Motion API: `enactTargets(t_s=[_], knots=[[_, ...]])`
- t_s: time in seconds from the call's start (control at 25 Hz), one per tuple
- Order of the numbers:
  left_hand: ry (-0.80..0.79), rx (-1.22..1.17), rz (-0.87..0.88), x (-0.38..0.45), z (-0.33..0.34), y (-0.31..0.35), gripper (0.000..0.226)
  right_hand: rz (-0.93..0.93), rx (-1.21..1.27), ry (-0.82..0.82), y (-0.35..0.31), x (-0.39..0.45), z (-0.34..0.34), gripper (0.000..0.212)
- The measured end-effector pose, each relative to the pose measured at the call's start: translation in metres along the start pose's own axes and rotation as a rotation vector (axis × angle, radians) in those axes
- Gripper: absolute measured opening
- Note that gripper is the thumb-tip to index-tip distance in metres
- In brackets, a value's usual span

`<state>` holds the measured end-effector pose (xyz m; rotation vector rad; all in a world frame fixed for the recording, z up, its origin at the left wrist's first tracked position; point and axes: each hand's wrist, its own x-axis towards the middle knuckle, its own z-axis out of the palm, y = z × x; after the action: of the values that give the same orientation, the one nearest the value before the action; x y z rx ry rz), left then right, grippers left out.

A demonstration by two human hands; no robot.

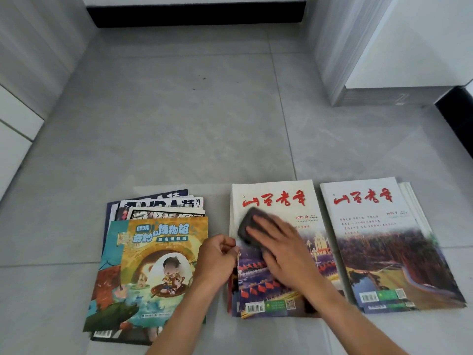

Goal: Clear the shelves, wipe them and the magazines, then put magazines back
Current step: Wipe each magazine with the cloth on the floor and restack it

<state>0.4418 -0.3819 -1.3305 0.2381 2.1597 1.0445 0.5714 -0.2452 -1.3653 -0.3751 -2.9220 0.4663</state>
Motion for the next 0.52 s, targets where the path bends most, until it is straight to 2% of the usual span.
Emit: enactTargets(t_s=[0.08, 0.2, 0.28, 0.36, 0.44, 0.52], knots=[[0.018, 0.076, 0.037, 0.0, 0.002, 0.001, 0.008, 0.116, 0.028, 0.001, 0.011, 0.052, -0.001, 0.053], [-0.001, 0.059, 0.012, -0.002, 0.0, 0.003, 0.012, 0.146, 0.084, -0.057, 0.013, 0.098, -0.001, 0.056], [-0.007, -0.059, -0.059, 0.0, -0.002, 0.0, 0.014, 0.133, 0.101, -0.047, 0.007, 0.072, 0.0, 0.056], [-0.027, -0.165, -0.118, 0.002, -0.002, 0.001, 0.013, 0.07, 0.047, -0.057, -0.011, 0.01, 0.001, 0.054], [-0.043, -0.212, -0.148, 0.004, -0.005, 0.002, 0.013, -0.059, 0.03, -0.108, -0.027, -0.045, -0.005, 0.056], [-0.035, -0.164, -0.131, 0.003, -0.004, 0.002, 0.01, -0.213, -0.06, -0.146, -0.017, -0.072, -0.01, 0.06]])
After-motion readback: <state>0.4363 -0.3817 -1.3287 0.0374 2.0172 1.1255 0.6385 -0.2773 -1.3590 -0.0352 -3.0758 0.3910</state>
